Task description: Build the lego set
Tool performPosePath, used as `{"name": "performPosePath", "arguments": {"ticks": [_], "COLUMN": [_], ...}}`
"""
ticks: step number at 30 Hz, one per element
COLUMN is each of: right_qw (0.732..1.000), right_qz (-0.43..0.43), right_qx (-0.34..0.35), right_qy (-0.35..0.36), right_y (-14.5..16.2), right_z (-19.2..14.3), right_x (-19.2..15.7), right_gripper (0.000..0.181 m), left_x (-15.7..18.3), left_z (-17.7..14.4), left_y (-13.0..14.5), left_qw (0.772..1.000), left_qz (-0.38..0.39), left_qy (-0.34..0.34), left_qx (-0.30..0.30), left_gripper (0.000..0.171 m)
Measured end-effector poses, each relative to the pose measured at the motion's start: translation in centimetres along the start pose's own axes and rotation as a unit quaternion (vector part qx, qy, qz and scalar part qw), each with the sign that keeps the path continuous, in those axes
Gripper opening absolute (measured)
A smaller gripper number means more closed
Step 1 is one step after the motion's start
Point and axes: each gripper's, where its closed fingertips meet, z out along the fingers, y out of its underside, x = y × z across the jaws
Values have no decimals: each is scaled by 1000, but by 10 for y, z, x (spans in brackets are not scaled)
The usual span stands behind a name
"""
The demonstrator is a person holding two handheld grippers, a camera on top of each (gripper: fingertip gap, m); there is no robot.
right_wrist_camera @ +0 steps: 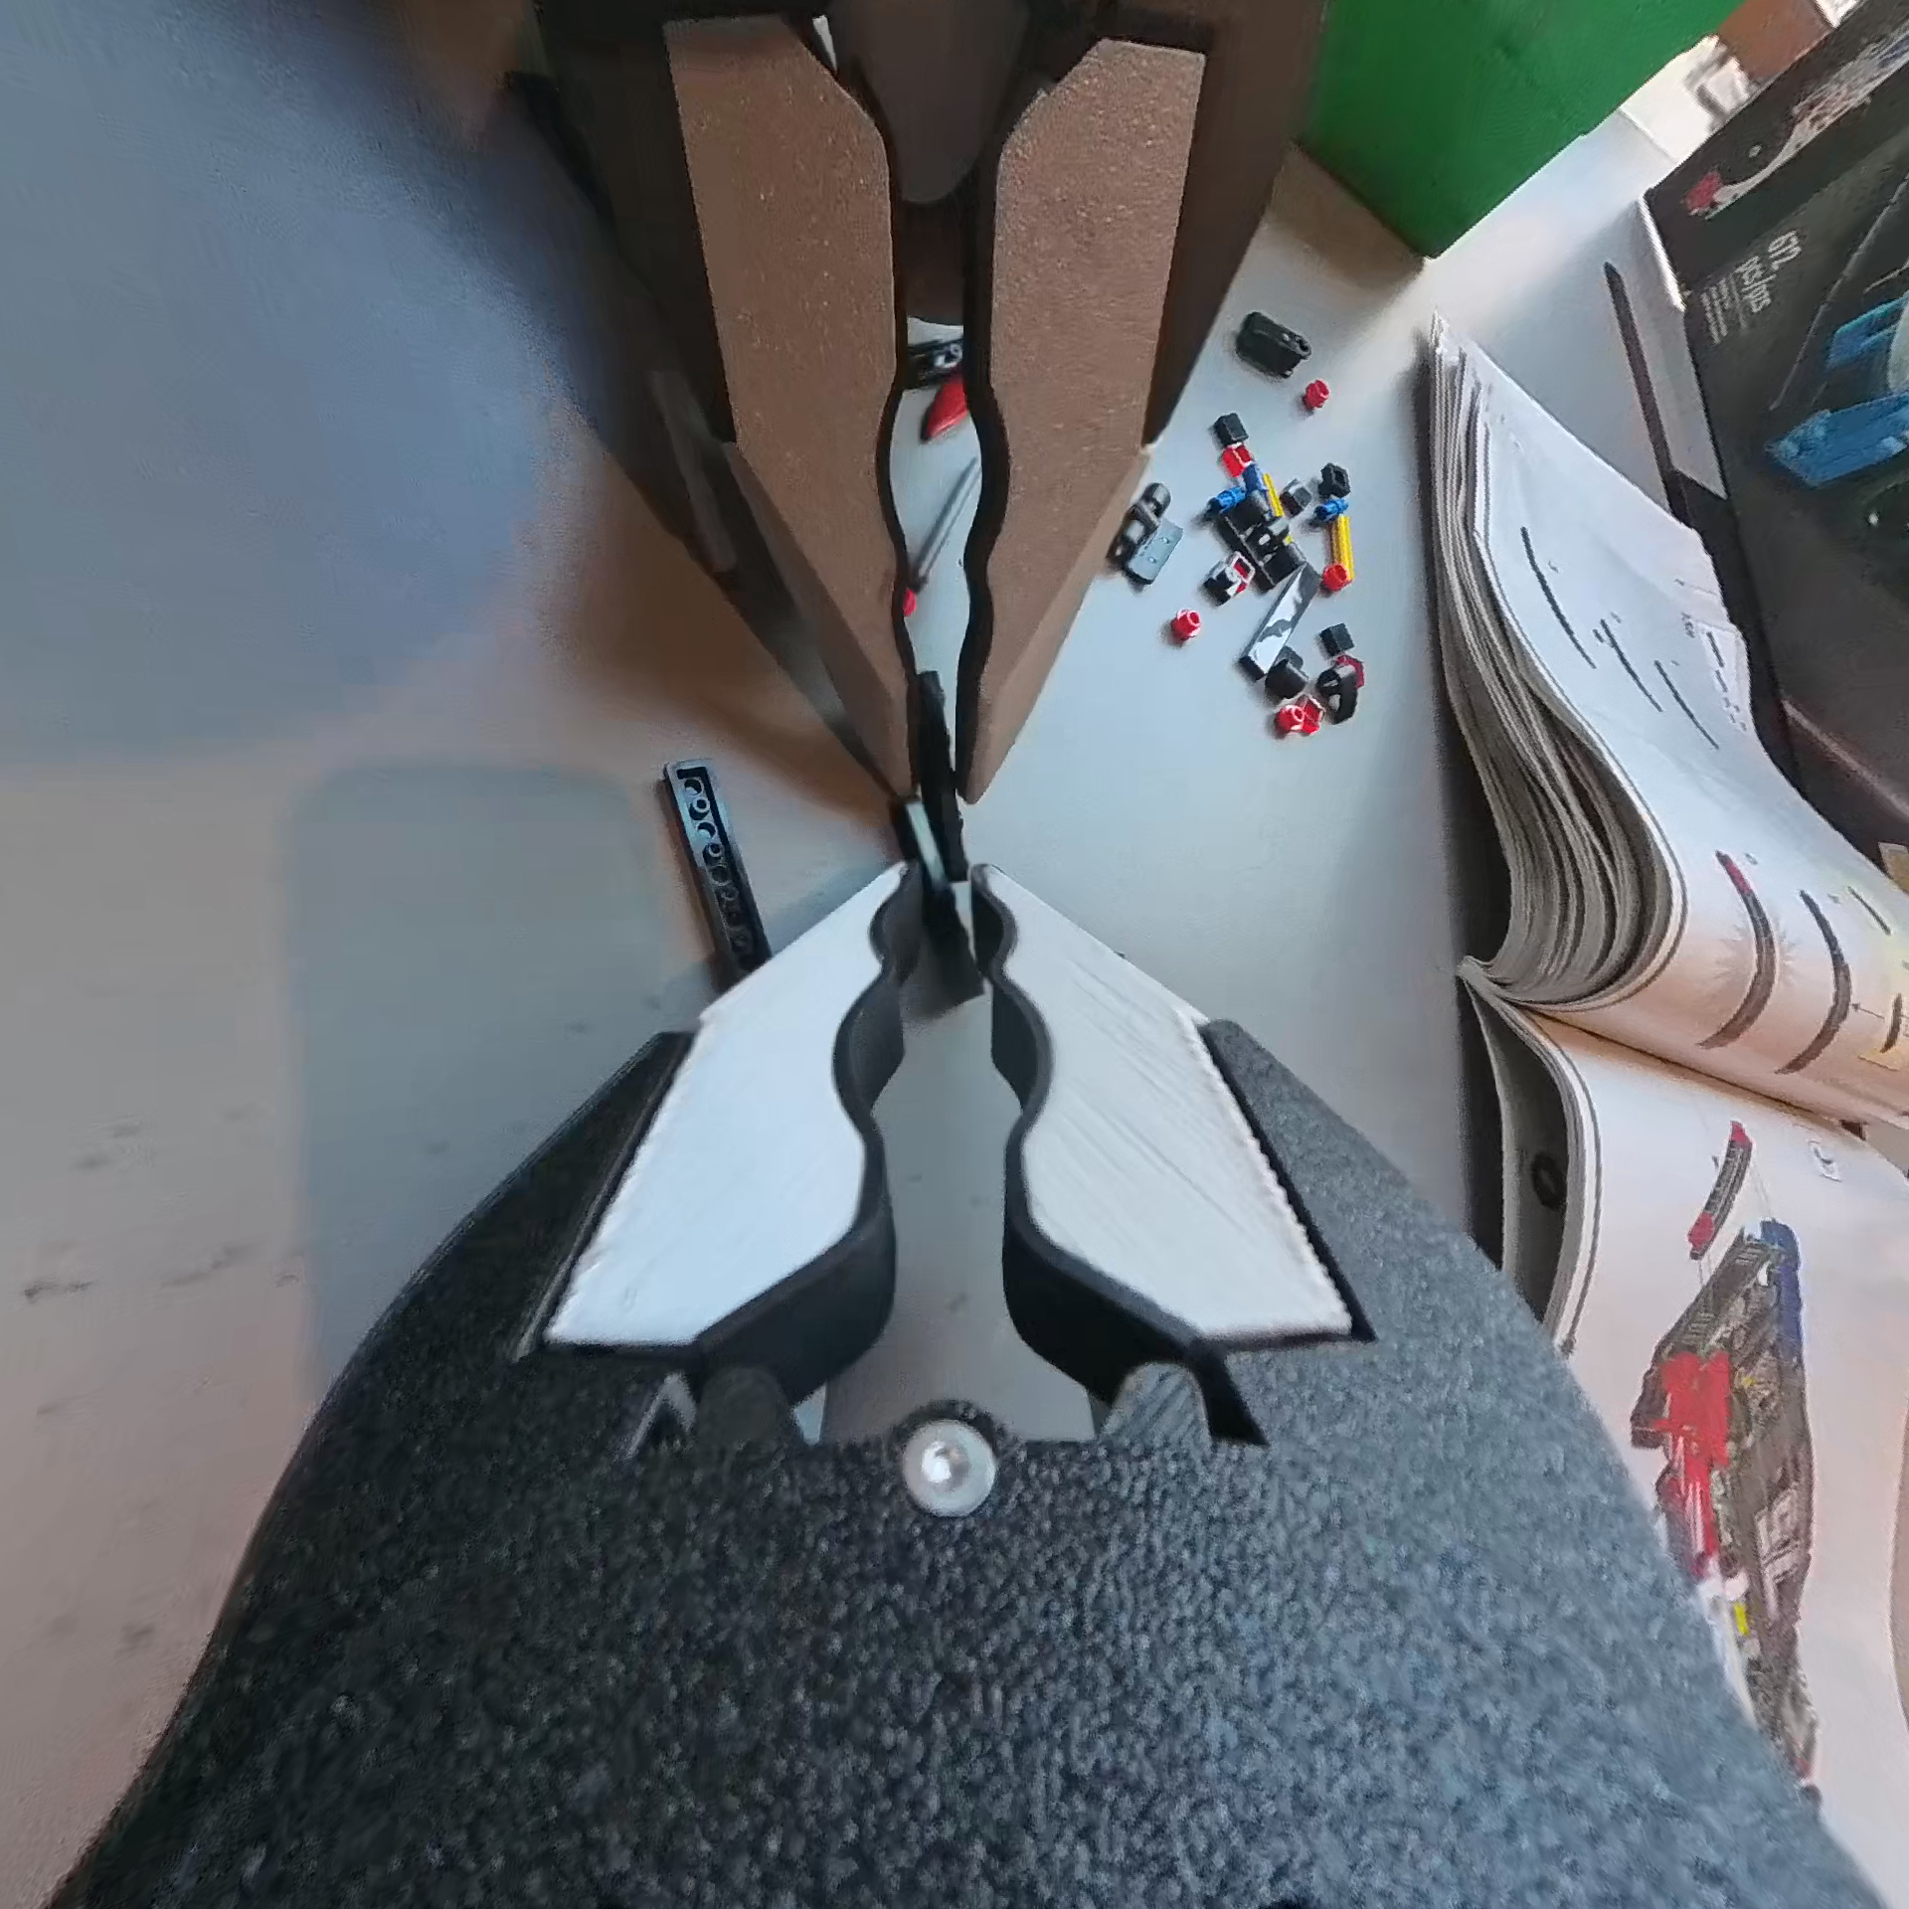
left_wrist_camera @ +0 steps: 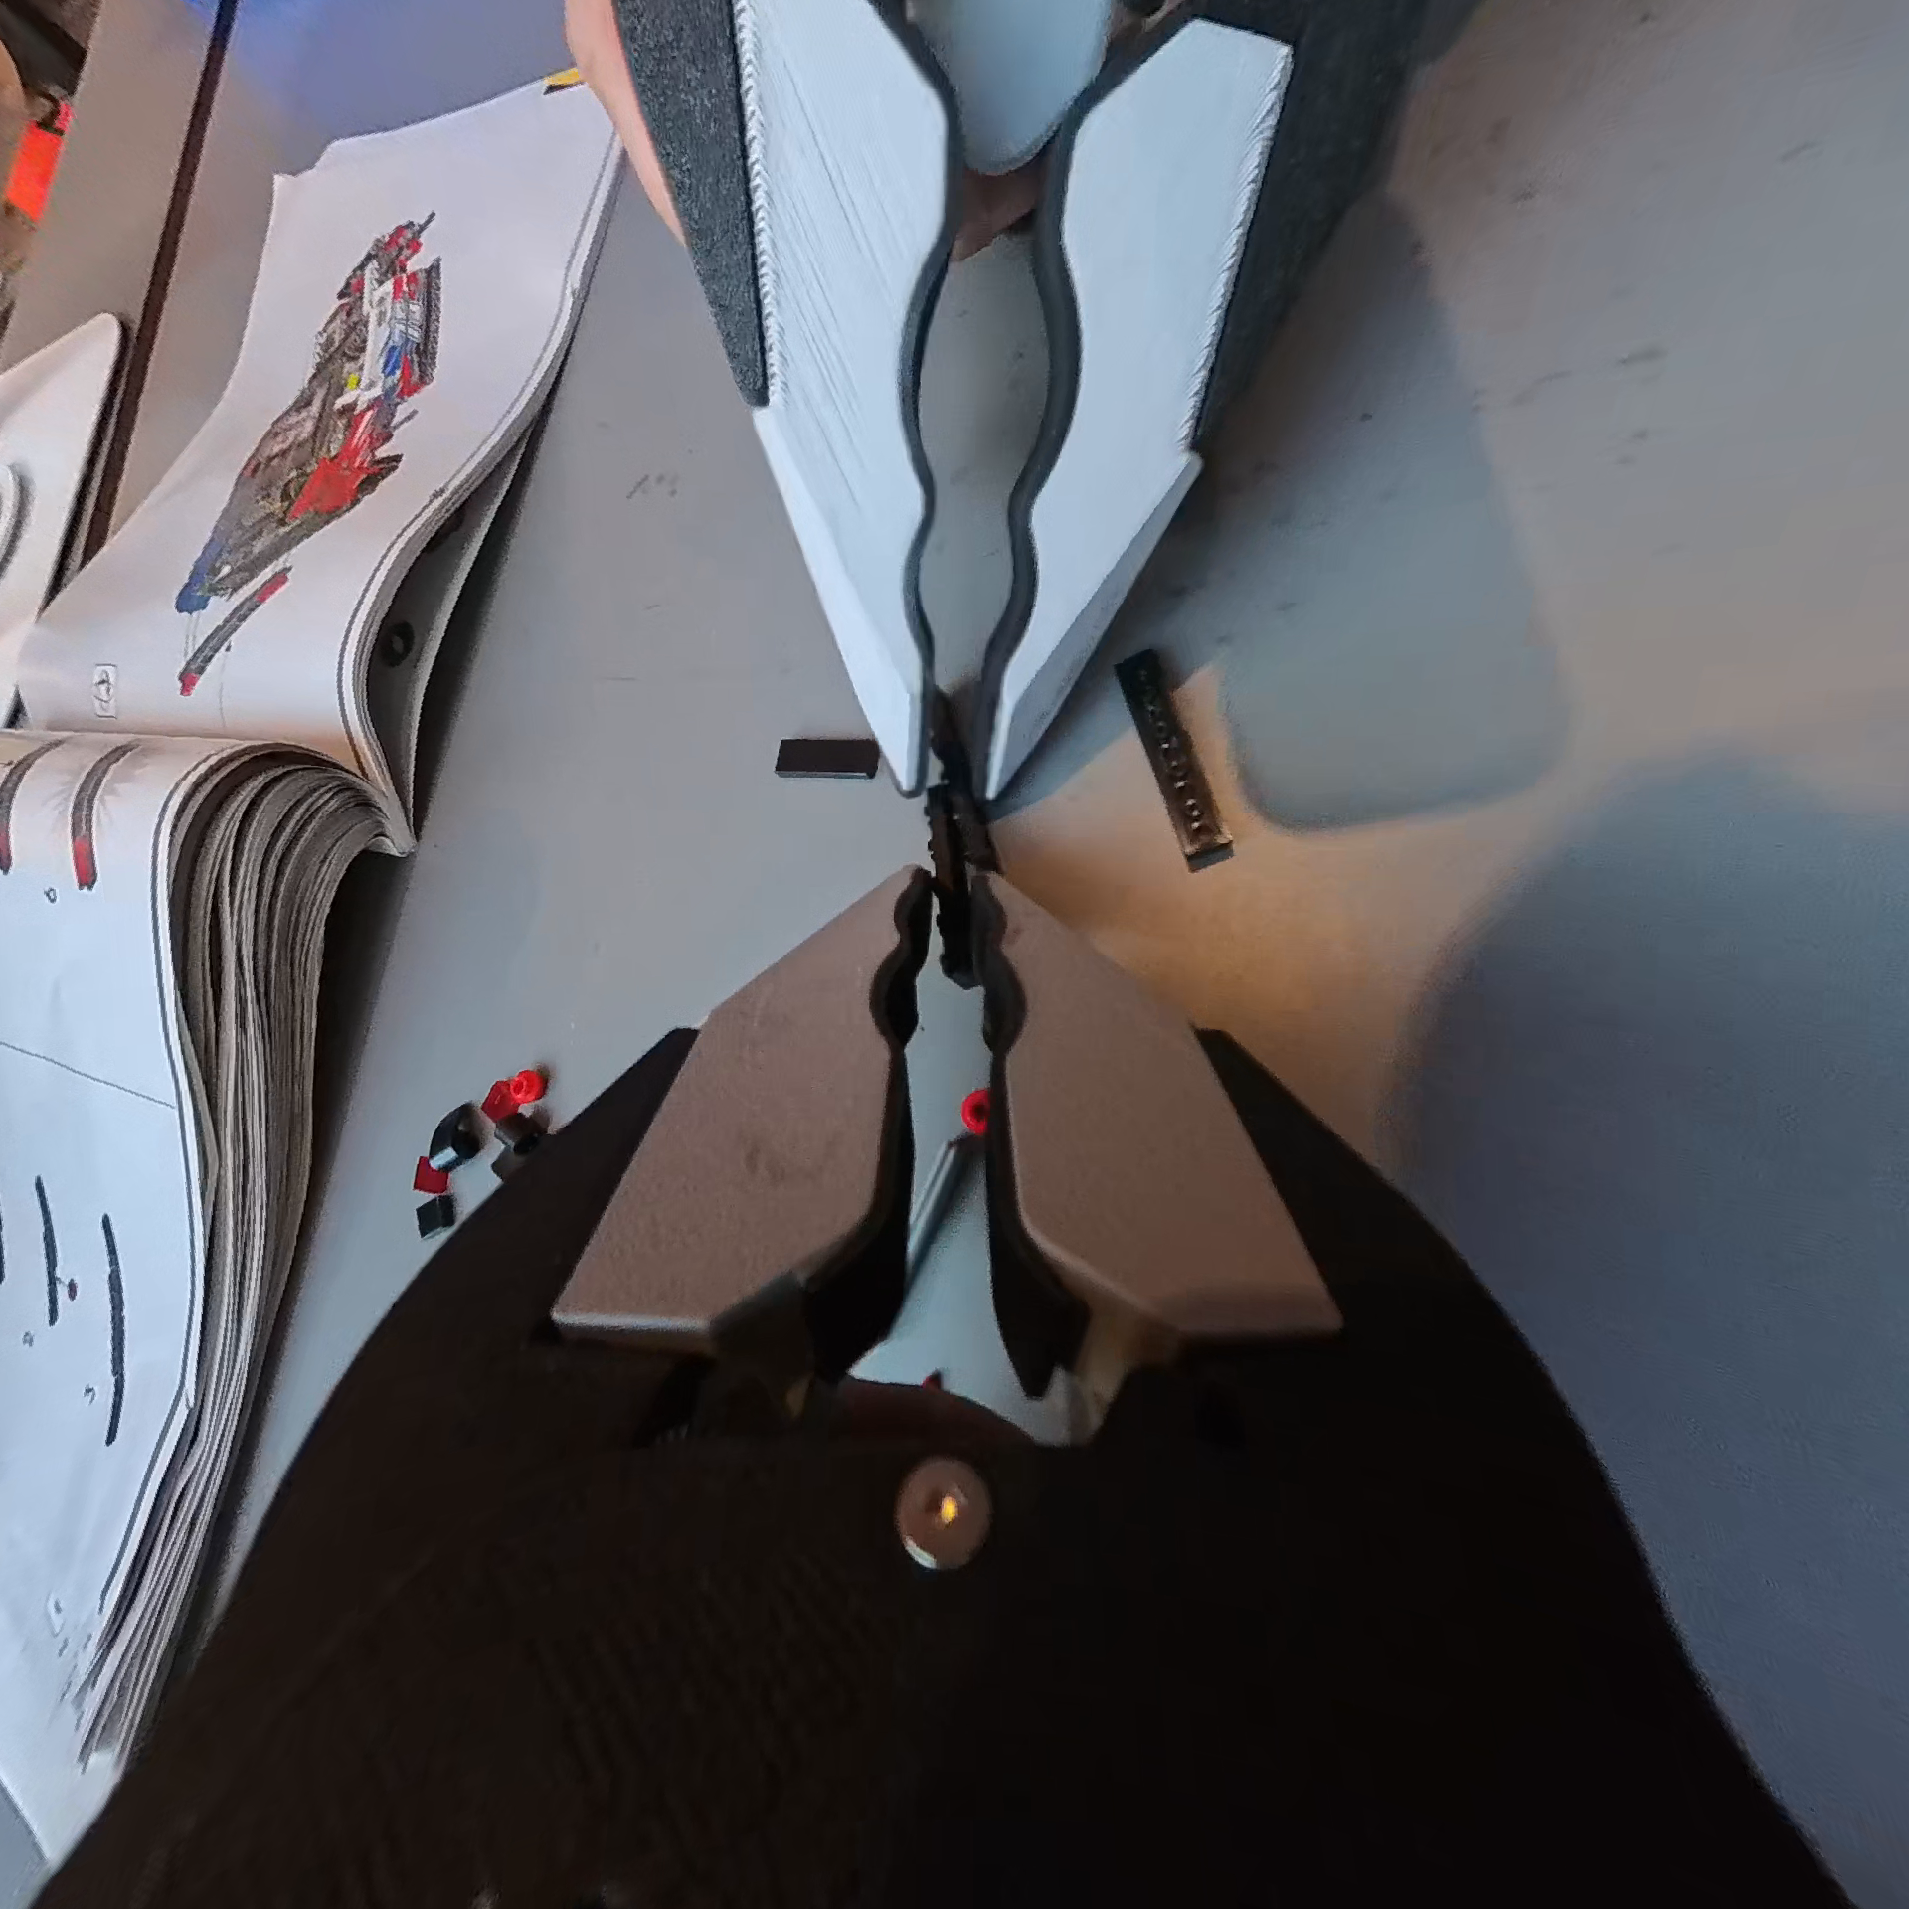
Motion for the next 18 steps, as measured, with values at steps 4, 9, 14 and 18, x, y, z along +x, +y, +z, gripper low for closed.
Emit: {"name": "performPosePath", "arguments": {"ticks": [4, 9, 14, 18], "right_qw": [1000, 1000, 999, 999], "right_qz": [-2, -16, -22, -35], "right_qx": [2, 8, 14, 18], "right_qy": [-1, -11, -22, -29], "right_y": [0, -1, -3, -4], "right_z": [0, 2, 4, 4], "right_x": [1, 0, 0, -1], "right_gripper": [13, 9, 10, 8], "left_x": [2, 3, 2, 2], "left_z": [0, 0, 0, 0], "left_y": [-1, -1, 0, 1], "left_qw": [1000, 1000, 1000, 999], "left_qz": [1, -3, -7, 3], "left_qy": [0, 16, 22, 30], "left_qx": [1, 5, 7, 11], "left_gripper": [4, 4, 3, 3]}}
